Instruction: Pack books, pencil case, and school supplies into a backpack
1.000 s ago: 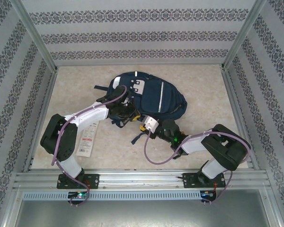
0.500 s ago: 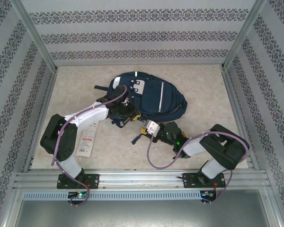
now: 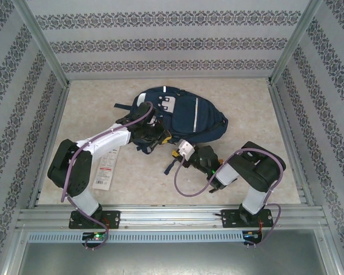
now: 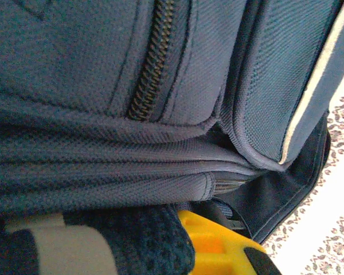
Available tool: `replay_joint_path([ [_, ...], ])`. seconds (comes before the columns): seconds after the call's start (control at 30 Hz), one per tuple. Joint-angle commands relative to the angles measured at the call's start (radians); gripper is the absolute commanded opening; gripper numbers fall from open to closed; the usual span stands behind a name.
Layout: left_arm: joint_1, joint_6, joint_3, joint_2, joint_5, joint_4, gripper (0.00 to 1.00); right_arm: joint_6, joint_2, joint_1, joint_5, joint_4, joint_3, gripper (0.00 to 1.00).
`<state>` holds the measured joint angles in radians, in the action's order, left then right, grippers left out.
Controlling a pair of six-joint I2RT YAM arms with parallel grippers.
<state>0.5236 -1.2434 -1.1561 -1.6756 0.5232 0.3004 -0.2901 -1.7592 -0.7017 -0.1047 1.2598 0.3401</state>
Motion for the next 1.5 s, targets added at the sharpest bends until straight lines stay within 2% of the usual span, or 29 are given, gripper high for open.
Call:
replay_joint_path([
  [0.0,0.025,-0.036,0.011,0.043,0.054,-0.064,0.00,0.022,0.007,0.018,-0.056,0.115,0.015,0.36],
  [0.13,0.027,-0.039,0.008,0.039,0.064,-0.066,0.00,0.017,0.011,0.007,-0.083,0.125,0.027,0.30],
  [0.53,0.029,-0.052,0.040,0.048,0.047,-0.081,0.00,0.034,0.036,-0.017,-0.057,0.127,0.056,0.27],
  [0.7,0.030,-0.081,0.065,0.052,0.048,-0.126,0.00,0.044,0.027,-0.027,-0.059,0.126,0.061,0.10],
  [0.8,0.031,-0.082,0.067,0.044,0.055,-0.134,0.00,0.055,0.024,-0.048,0.039,0.127,0.059,0.00],
  [0.9,0.026,-0.063,0.072,0.043,0.040,-0.131,0.00,0.082,0.051,-0.065,0.122,0.125,0.041,0.00],
  [1.0,-0.003,-0.010,0.083,0.033,-0.012,-0.112,0.00,0.212,0.133,-0.066,0.117,0.111,-0.014,0.00],
  [1.1,-0.047,0.048,0.098,0.022,-0.049,-0.116,0.00,0.398,0.246,-0.075,0.079,-0.005,-0.058,0.00],
  [1.17,-0.070,0.110,0.110,0.028,-0.092,-0.144,0.00,0.601,0.335,-0.061,-0.011,-0.167,-0.057,0.00],
  [1.23,-0.087,0.176,0.108,0.027,-0.122,-0.154,0.00,0.784,0.420,-0.026,-0.176,-0.357,-0.019,0.00],
  [1.3,-0.109,0.226,0.098,0.015,-0.117,-0.164,0.00,0.912,0.485,-0.005,-0.290,-0.508,0.034,0.00],
  [1.37,-0.127,0.245,0.098,0.006,-0.109,-0.178,0.00,0.992,0.550,0.016,-0.319,-0.610,0.041,0.00],
  [1.47,-0.152,0.256,0.115,0.001,-0.133,-0.205,0.00,1.166,0.674,0.112,-0.266,-0.893,0.061,0.00],
])
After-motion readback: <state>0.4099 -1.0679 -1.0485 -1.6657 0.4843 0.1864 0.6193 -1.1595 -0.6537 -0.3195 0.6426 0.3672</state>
